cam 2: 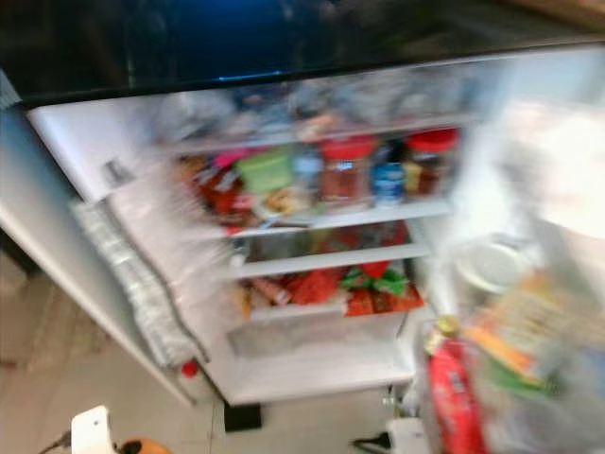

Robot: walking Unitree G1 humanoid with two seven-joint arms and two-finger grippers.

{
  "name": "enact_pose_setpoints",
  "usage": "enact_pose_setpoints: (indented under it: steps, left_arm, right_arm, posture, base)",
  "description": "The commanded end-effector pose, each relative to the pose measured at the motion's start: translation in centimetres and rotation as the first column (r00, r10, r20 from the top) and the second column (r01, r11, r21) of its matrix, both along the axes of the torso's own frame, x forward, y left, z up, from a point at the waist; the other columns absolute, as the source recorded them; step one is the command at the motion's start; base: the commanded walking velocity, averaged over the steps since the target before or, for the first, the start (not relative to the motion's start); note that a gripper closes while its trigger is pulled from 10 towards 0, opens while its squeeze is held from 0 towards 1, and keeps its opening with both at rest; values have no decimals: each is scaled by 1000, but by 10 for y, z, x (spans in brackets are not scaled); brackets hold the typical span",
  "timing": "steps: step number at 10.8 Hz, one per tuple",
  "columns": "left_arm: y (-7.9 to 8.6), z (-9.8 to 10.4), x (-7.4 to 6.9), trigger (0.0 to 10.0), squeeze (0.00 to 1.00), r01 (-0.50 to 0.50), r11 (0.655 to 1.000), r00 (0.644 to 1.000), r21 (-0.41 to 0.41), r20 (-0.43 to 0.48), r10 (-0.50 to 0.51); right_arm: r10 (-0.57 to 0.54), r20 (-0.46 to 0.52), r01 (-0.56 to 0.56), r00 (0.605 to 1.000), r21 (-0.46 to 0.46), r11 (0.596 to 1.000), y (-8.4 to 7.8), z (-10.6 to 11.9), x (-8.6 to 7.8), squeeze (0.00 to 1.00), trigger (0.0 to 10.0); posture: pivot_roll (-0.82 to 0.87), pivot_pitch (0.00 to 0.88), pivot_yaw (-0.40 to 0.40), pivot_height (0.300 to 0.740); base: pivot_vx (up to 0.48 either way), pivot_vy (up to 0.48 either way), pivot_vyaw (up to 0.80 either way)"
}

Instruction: Restocking fridge

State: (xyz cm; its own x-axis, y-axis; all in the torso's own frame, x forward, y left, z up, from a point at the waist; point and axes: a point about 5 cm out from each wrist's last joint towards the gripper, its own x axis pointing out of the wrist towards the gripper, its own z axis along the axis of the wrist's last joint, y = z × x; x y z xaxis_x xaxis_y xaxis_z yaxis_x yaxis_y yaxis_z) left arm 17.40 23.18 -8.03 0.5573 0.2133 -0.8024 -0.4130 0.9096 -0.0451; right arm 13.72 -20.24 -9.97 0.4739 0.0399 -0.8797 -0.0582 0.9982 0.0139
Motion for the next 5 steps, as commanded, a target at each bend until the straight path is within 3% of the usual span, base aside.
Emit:
enact_pose_setpoints:
  steps: [1,4,5]
  left_arm:
    - [2,-5,-11,10000,0,5,1000,999,-4,-46,-5]
    - [2,-5,-12,10000,0,2,1000,999,-4,-47,-2]
    - [2,-5,-11,10000,0,2,1000,999,-5,-42,-2]
  right_arm:
    - [-16,3,16,1000,-48,999,-19,4,1,0,10000]
    - [-3,4,3,1000,-48,999,-19,4,1,0,10000]
    - [1,4,-1,1000,-48,999,-19,4,1,0,10000]
  posture:
    - [-75,0,50,740]
    - [-74,0,51,740]
    - [-75,0,50,740]
  base:
    - [0,-368,0]
    - [0,-360,0]
    - [0,0,0]
